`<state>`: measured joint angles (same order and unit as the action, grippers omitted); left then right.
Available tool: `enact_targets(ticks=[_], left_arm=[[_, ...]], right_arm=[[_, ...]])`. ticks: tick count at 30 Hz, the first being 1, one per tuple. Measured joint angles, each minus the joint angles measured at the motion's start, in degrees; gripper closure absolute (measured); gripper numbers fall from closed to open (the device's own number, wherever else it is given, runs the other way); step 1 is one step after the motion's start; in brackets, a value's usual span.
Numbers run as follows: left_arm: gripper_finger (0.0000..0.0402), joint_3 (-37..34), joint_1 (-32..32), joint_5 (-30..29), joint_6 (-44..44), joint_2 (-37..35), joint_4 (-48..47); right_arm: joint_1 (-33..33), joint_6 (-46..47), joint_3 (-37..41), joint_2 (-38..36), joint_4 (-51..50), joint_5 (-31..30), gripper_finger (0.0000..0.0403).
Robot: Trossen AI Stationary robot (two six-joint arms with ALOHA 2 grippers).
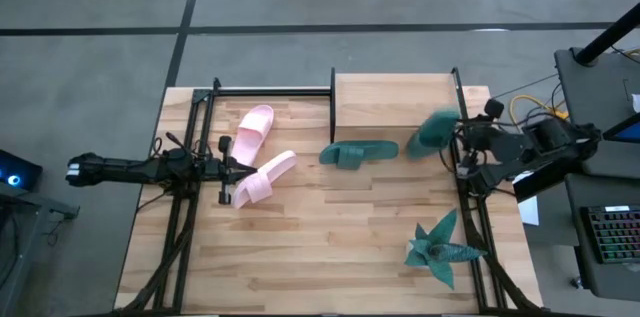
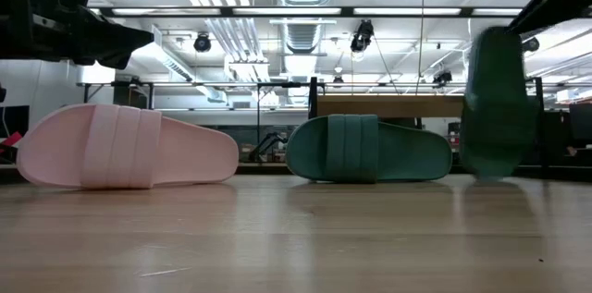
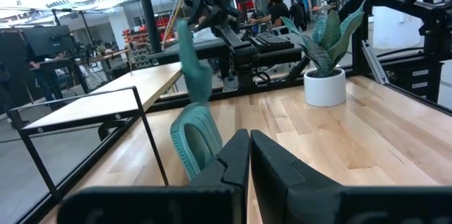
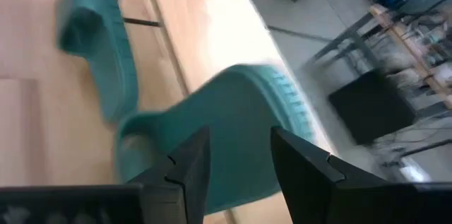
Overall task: Pick and place slides into the shelf
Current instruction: Put the right green slide on the shelf
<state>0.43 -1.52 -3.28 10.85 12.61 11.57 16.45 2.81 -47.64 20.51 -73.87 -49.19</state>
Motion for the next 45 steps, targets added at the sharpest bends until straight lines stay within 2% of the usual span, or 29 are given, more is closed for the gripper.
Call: enact_targets(ticks=[12,23,27,30,32,38,45], left_arm=[[0.0402,0.00,-0.02,0.01,-0.02,-0.01,0.00],[0.0402,0.02,-0.02,0.01,-0.02,0.01,0.00],[0.0402,0.00,-0.02,0.01,-0.04,0.02,0.00],[0.0402,0.02,-0.02,0.01,-0.04,0.02,0.00],[0.0402,0.02,-0.02,0.02,-0.04,0.02,0.00],[0.0402,0.01,-0.02,0.00,-0.04,0.02,0.00],[0.0402,0.02,0.02,0.01,-0.09,0.02,-0.02]], right_arm=[[0.02,0.20,-5.23,1.74,2.59,0.31,0.0264],[0.02,1.63,-7.32,8.10,2.42,3.06,0.0264],[0.01,3.99,-9.19,12.15,-2.45,1.59,0.0258],[0.01,8.40,-11.20,15.42,-6.59,1.65,0.0238],[0.00,11.04,-12.31,17.63,-7.38,3.88,0.0218],[0.02,15.06,-15.44,25.52,-8.15,20.39,0.0169],[0.02,23.20,-15.70,32.60,-15.88,22.78,0.0178]])
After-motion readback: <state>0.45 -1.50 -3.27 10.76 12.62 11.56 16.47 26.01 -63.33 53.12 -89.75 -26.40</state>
